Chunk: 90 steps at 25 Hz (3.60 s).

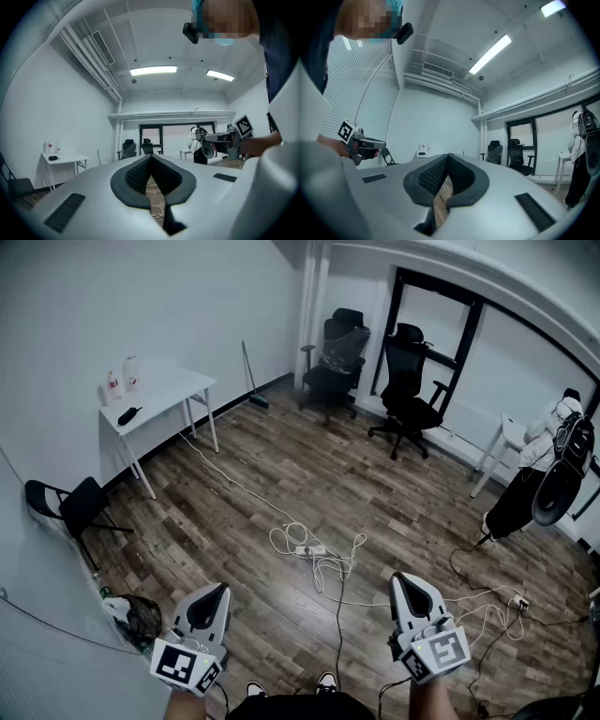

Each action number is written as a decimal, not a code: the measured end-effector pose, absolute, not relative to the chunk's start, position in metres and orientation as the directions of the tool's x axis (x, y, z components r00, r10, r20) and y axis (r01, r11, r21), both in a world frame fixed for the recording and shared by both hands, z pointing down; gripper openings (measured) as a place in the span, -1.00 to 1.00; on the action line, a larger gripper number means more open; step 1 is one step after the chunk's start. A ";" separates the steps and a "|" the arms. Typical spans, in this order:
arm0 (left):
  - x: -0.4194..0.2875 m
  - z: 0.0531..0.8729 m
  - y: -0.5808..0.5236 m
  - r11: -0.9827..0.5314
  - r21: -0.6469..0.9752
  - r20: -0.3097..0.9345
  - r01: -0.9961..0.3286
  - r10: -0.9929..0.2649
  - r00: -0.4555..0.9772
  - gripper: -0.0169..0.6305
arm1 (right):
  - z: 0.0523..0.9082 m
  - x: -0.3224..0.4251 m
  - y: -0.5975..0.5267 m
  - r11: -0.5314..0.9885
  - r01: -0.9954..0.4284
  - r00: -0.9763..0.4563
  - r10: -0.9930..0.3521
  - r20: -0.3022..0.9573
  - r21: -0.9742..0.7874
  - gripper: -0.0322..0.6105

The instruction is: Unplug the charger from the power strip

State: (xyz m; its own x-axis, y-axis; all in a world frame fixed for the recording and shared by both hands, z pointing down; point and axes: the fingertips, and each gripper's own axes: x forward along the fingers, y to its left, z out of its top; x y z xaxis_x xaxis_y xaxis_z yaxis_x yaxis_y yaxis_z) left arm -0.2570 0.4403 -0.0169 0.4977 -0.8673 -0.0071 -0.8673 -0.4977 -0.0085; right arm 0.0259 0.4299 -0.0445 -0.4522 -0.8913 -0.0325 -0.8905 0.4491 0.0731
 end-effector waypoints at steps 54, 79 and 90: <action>-0.114 0.051 0.177 -0.555 0.032 0.112 -0.831 -0.825 0.555 -0.89 | 0.043 0.149 0.198 0.553 -0.833 -0.553 -0.832 0.049 -0.023 -0.83; -0.174 0.100 -0.083 -0.607 0.075 0.196 -0.791 -0.769 0.609 -0.89 | 0.070 0.081 -0.055 0.528 -0.844 -0.535 -0.840 0.088 -0.094 -0.83; -0.097 0.162 -0.163 -0.499 0.142 0.241 -0.855 -0.820 0.519 -0.89 | 0.149 0.153 -0.170 0.645 -0.753 -0.658 -0.742 0.131 -0.128 -0.83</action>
